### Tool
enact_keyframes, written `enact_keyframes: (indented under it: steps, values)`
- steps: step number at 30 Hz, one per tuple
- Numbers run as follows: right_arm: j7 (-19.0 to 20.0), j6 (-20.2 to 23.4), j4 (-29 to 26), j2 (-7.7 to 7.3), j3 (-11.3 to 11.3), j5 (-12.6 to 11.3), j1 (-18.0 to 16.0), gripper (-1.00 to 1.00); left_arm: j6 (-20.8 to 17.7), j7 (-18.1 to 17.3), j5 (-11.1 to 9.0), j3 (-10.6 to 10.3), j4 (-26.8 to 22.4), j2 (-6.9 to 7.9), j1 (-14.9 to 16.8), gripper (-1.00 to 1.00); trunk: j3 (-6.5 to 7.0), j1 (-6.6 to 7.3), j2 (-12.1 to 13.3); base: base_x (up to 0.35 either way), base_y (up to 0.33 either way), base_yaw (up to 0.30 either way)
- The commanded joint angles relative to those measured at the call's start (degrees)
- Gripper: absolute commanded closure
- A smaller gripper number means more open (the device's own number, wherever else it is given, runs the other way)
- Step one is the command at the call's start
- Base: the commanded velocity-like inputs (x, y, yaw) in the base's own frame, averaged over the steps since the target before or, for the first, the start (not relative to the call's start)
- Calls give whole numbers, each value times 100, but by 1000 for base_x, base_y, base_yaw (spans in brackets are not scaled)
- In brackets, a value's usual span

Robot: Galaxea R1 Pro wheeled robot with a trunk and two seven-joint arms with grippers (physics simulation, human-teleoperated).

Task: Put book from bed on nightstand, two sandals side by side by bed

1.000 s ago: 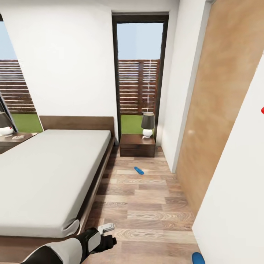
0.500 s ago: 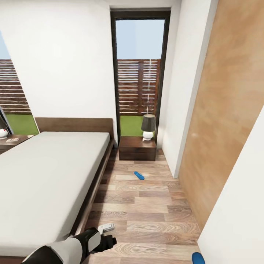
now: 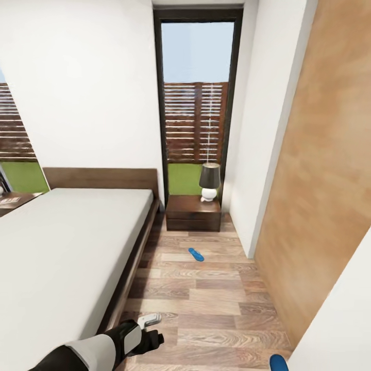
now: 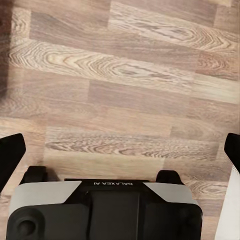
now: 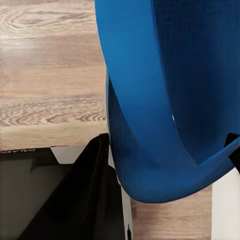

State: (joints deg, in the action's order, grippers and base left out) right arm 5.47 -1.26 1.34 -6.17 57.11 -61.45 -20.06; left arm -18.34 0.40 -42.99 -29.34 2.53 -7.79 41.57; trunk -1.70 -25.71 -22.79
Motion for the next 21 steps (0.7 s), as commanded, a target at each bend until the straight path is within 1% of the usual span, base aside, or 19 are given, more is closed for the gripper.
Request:
enact_keyframes:
  steps: [1, 21]
  values:
    - [52, -14, 15, 2, 46, -69, -6, 100, -11, 4, -61, -45, 11, -3, 9, -100, -13, -7, -13, 340, 0, 0]
    - [51, -6, 15, 2, 46, -69, -6, 100, -11, 4, -61, -45, 11, -6, 8, -100, -13, -7, -13, 340, 0, 0]
